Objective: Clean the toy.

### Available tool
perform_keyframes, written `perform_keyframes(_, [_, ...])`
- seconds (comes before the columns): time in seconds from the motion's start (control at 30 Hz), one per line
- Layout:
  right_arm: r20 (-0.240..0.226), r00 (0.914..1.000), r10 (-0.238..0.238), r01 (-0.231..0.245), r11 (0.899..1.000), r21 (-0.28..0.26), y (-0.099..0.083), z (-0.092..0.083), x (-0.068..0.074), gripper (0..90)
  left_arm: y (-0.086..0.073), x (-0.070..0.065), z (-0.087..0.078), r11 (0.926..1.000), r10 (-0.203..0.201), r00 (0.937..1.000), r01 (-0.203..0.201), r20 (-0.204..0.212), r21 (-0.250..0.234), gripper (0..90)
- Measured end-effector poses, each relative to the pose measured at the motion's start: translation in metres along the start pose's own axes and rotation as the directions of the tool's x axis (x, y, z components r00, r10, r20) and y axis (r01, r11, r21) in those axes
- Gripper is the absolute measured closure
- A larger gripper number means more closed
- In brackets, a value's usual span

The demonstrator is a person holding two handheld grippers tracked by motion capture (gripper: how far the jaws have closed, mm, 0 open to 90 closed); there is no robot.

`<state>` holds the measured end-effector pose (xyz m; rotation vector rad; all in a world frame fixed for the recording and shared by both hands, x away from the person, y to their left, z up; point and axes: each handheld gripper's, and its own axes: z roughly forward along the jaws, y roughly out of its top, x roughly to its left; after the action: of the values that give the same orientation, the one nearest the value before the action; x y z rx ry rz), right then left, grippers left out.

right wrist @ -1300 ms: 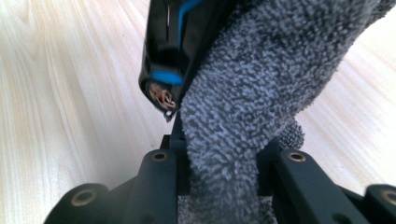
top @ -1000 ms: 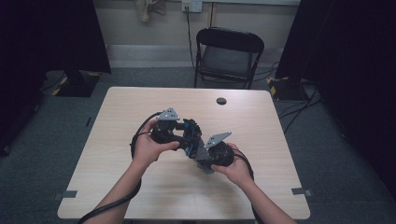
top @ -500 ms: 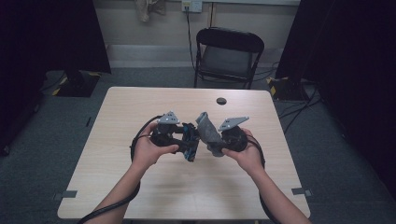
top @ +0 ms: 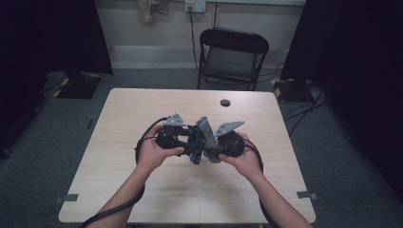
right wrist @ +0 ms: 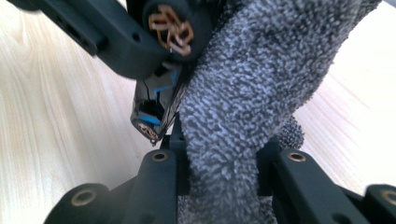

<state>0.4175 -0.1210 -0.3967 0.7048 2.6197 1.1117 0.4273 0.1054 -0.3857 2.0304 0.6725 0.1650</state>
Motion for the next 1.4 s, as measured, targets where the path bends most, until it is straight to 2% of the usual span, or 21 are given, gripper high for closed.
perform_keyframes(0.47, [-0.014, 0.9999, -0.001, 0.001, 1.0, 0.024, -0.006, 0.013, 0.005, 69.6, 0.002, 0.0, -0.002, 1.0, 0.001, 1.0, -0.001, 0.004, -0.004, 25.3])
perform_keyframes(1.13, [-0.041, 0.9991, 0.008, -0.005, 0.998, 0.055, -0.02, 0.031, 0.015, 69.6, 0.006, -0.001, -0.006, 0.9991, 0.009, 1.0, -0.009, -0.003, -0.041, 25.3])
perform_keyframes(1.4, [-0.054, 0.9985, 0.001, 0.003, 0.996, 0.084, -0.025, 0.038, 0.019, 69.6, 0.009, 0.0, -0.01, 0.9986, 0.008, 0.9999, -0.009, -0.008, -0.052, 25.3])
